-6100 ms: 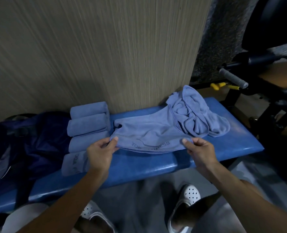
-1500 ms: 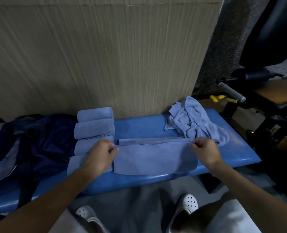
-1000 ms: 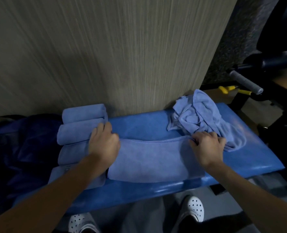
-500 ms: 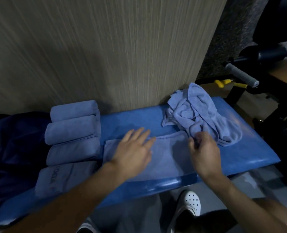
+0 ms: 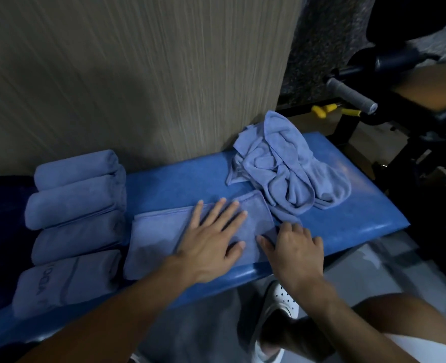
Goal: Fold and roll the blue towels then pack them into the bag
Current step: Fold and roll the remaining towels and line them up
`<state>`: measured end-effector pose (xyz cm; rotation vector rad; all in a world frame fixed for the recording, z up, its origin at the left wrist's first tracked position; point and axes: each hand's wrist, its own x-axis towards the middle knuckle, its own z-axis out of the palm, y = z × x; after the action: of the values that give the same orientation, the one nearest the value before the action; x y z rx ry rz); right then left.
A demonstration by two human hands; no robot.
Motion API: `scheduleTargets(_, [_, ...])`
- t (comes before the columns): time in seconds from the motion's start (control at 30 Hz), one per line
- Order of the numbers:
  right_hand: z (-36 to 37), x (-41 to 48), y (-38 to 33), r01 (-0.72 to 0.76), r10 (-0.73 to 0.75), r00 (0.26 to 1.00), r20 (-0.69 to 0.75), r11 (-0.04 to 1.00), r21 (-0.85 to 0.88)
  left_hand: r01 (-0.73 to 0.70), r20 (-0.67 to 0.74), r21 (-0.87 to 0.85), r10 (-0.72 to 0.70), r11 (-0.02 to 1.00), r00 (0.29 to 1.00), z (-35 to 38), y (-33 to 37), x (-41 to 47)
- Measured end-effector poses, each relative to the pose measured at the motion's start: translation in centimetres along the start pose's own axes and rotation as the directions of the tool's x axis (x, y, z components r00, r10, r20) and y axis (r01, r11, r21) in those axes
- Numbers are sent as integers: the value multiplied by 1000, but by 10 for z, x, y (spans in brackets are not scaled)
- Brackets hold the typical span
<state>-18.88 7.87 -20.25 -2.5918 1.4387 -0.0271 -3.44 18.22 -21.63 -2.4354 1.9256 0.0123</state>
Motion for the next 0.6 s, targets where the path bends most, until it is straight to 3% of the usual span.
scheduleTargets(0.1, [10, -1, 1, -28, 26, 999, -36, 998, -55, -76, 26, -19, 77, 997, 997, 4, 10, 11])
scheduleTargets(0.3, [22, -9, 2, -10, 1, 986, -169, 998, -57, -76, 57, -31, 78, 997, 995, 5, 9, 16])
scheduleTargets(0.47, [17, -7, 3, -93, 94, 995, -44, 995, 30, -58, 82, -50, 61, 997, 995, 4, 12, 20])
scheduleTargets(0.6, [6, -6, 1, -101, 103, 995, 4, 972, 212, -69, 94, -50, 73, 996, 993, -2, 13, 18])
